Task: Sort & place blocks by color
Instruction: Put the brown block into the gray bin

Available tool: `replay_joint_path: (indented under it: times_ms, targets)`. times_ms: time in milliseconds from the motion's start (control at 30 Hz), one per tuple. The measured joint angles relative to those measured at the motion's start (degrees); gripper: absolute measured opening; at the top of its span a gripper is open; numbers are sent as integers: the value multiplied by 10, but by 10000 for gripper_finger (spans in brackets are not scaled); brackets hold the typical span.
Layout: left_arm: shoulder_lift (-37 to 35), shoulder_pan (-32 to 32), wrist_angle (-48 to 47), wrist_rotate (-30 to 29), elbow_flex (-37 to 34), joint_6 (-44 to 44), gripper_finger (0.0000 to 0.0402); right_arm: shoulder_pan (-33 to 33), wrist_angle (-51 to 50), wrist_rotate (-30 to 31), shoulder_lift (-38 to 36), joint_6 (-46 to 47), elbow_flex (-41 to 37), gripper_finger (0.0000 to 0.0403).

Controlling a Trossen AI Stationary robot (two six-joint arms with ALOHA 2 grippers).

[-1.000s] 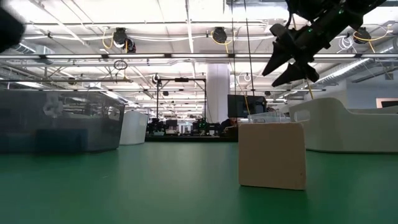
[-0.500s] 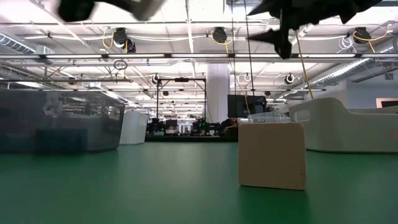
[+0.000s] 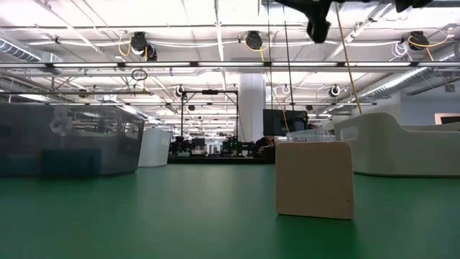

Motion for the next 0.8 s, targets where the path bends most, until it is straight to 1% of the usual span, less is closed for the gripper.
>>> replay_joint_path:
  times_ms: [67,200,267,333,467,567,667,800]
  targets:
    - [0,9,30,-1,0,-23,129,21,40,42,10,-89,0,225]
    - [0,22,31,-2,0,-62,129,57,81,119,26,-260,0,226]
    - [0,26,31,-7,0,-71,129,69,91,159,32,-318,0,226]
    - [0,27,31,-25,0,-77,129,81,97,203,37,-370,0,226]
    - [0,34,31,-55,0,-101,129,101,132,305,59,-476,0,226]
    - [0,42,31,-58,0,-125,129,109,188,337,82,-551,0,226]
    - [12,51,41,-59,0,-160,129,109,262,350,111,-620,0,226]
    - [32,58,44,-60,0,-189,129,109,354,379,145,-677,0,226]
